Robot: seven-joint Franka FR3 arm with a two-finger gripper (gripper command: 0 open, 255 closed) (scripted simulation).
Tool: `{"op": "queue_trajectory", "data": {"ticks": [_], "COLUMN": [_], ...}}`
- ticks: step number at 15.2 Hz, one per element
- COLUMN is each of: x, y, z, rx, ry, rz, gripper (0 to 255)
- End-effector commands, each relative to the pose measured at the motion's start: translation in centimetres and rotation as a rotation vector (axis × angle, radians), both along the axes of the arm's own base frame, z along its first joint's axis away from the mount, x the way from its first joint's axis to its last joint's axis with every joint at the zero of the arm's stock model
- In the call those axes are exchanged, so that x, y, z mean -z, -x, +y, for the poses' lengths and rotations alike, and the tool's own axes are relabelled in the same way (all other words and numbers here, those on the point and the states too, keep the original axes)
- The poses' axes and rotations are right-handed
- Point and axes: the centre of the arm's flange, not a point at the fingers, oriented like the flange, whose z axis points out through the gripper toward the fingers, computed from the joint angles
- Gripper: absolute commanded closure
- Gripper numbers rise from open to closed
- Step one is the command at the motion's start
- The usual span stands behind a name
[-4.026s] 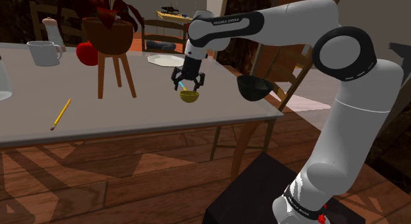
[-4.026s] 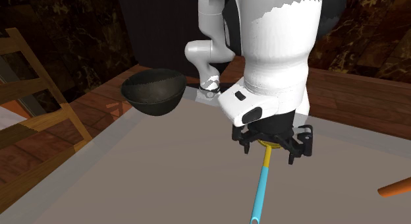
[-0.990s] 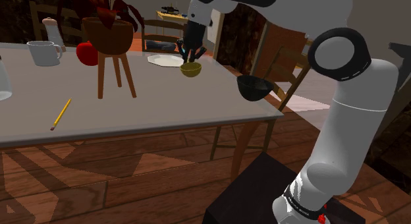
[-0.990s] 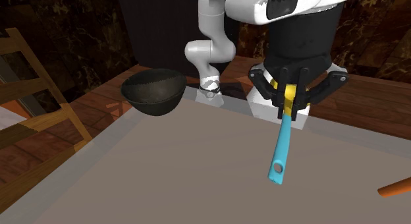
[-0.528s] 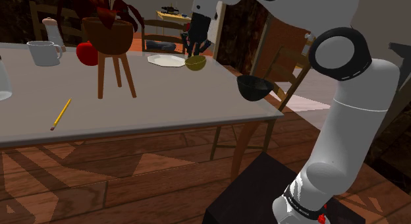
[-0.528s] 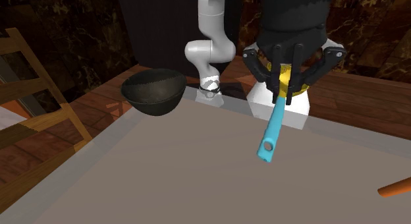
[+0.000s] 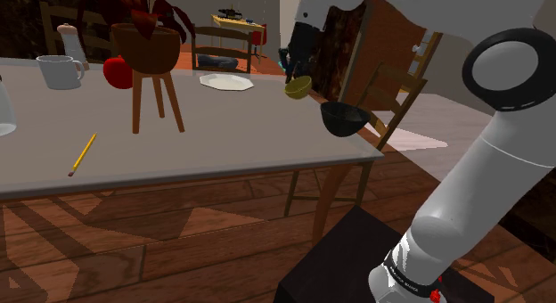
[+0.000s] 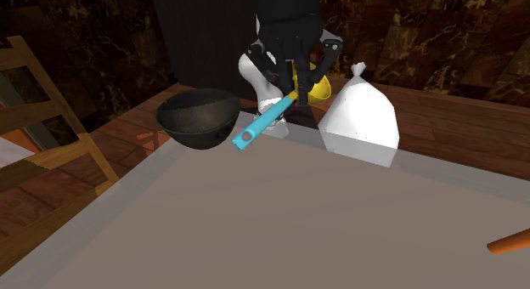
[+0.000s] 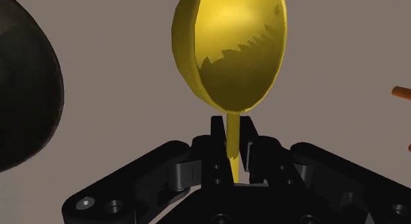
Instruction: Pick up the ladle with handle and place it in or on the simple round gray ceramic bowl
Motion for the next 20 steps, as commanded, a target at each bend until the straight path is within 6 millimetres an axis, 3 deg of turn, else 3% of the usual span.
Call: {"op": "queue_trajectory", "data": {"ticks": [1,16,20], "x": [-0.1,-0.6,0.9], "y": [1.6,14.1,14.8], "z": [-2.1,-17.5,-18.3], "rx": [-0.002,-0.002,-0.002], "ry": [-0.001,-0.001,-0.001], "rz": [0.0,0.0,0.0], "gripper": [255,255,255]}}
